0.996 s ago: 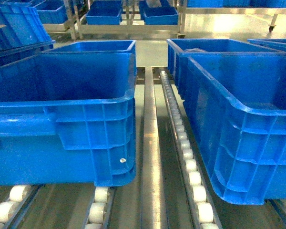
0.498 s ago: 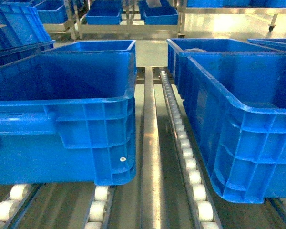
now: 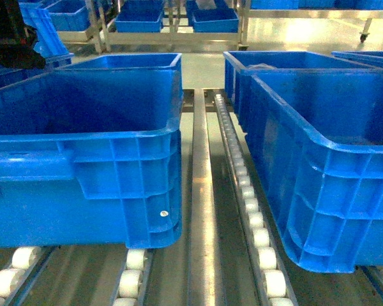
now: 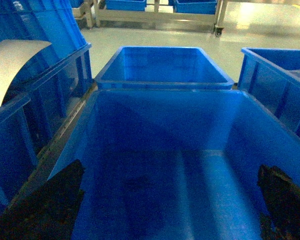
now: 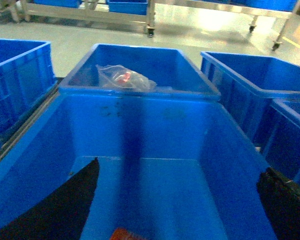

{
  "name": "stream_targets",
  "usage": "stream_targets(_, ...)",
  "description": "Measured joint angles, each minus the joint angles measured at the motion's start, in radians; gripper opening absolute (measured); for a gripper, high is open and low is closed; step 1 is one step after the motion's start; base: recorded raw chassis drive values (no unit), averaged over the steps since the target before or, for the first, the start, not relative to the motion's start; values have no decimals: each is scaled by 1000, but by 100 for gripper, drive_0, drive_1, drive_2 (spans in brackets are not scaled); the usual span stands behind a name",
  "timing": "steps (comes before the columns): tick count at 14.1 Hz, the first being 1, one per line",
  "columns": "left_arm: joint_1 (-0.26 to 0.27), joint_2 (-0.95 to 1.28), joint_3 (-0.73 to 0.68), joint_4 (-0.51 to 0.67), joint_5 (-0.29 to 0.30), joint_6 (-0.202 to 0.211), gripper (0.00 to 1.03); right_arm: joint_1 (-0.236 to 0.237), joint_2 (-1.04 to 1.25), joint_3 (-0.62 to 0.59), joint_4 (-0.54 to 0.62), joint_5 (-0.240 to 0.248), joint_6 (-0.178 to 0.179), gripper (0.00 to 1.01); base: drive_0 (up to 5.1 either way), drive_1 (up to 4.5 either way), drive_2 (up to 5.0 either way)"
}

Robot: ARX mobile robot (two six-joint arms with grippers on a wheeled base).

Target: Sort blue parts and orange caps into right shelf containers

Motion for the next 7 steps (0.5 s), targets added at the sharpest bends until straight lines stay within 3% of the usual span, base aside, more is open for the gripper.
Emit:
stream_targets(1, 0, -10, -14, -3, -3, 6, 98, 1, -2, -11, -2, -24, -10, 100, 0, 0, 0)
stream_targets(2, 0, -7, -14, -8, -6, 6, 98, 6, -2, -11, 1, -29, -17, 97, 0, 0, 0)
stream_targets(3, 1, -7, -15, -4, -7, 7, 98, -2, -8, -61, 148, -102, 13, 86, 0, 0, 0)
stream_targets(4, 1, -3, -70, 169, 2, 6, 87, -2, -55, -151, 219, -124, 35, 73, 0, 0, 0)
stream_targets(5, -3, -102, -267, 301, 7, 6, 61, -3, -159, -315, 275, -124, 54, 46, 0, 0, 0)
stream_targets(6, -3, -292, -498, 336, 9, 6, 9, -3, -344, -531, 295, -125, 57, 2, 0, 0, 0)
stream_targets(7, -3, -378, -568, 327, 9, 7, 2, -3, -424, -598, 282, -125, 59, 2, 0, 0, 0)
